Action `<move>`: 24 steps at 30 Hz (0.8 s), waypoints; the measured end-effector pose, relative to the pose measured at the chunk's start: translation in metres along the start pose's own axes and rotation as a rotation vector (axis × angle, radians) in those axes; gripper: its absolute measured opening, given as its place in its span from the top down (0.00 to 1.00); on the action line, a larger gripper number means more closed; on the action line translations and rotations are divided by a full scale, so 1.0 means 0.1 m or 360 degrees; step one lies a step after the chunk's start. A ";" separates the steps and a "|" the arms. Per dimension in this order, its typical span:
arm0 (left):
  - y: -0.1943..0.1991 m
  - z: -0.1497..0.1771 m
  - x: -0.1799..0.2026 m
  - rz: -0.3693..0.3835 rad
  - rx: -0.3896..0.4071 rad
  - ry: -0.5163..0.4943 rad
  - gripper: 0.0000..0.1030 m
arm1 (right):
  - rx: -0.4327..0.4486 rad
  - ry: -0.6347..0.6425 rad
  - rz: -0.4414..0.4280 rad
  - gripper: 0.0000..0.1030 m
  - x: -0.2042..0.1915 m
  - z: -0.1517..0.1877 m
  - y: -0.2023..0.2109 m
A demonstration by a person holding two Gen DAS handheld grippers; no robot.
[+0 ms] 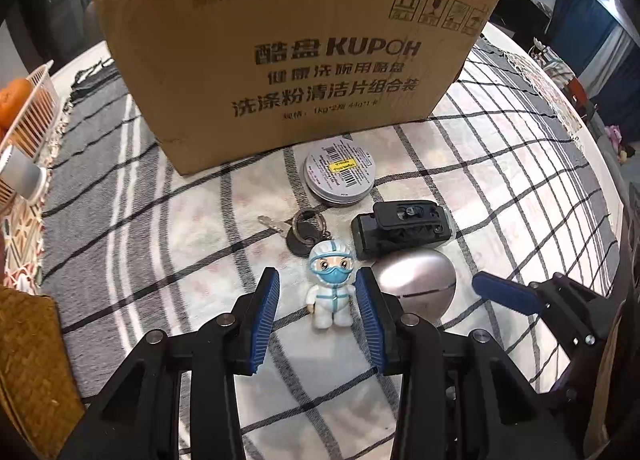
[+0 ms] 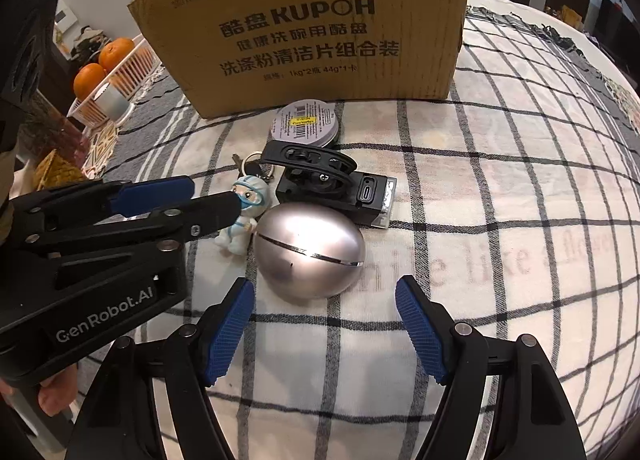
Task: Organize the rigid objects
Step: 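Grasp the astronaut figurine with left tool while right tool grasps the silver egg, then carry the figurine with left tool while right tool carries the egg into the box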
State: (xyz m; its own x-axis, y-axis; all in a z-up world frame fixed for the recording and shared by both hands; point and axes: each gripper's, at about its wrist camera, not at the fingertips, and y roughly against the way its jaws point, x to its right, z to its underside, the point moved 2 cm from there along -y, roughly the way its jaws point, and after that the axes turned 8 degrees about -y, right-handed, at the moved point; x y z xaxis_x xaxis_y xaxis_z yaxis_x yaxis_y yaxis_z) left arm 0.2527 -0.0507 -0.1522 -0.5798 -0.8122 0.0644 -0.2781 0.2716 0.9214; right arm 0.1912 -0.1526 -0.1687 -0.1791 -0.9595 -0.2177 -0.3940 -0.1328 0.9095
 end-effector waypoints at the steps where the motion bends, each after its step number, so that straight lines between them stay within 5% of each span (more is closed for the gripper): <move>1: -0.02 -0.01 0.00 0.0003 -0.0005 0.0002 0.62 | -0.0006 0.0001 0.0002 0.28 -0.01 0.00 -0.03; 11: -0.24 -0.07 -0.03 0.0013 -0.0060 0.0039 0.62 | -0.0003 0.0022 -0.0002 0.28 -0.05 -0.09 -0.17; 17: -0.29 -0.10 -0.01 -0.0029 -0.0050 -0.0001 0.74 | 0.0076 0.0102 0.0035 0.28 -0.11 -0.12 -0.19; 24: -0.30 -0.09 0.02 -0.0066 -0.0043 -0.0022 0.74 | 0.0131 0.0119 0.0028 0.45 -0.08 -0.11 -0.18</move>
State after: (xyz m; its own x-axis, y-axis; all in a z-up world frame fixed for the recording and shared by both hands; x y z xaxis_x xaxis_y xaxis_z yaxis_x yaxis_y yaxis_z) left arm 0.2666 -0.0648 -0.1767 -0.5789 -0.8151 0.0208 -0.2813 0.2236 0.9332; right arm 0.2095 -0.1451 -0.1800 -0.1205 -0.9777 -0.1719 -0.4644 -0.0976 0.8802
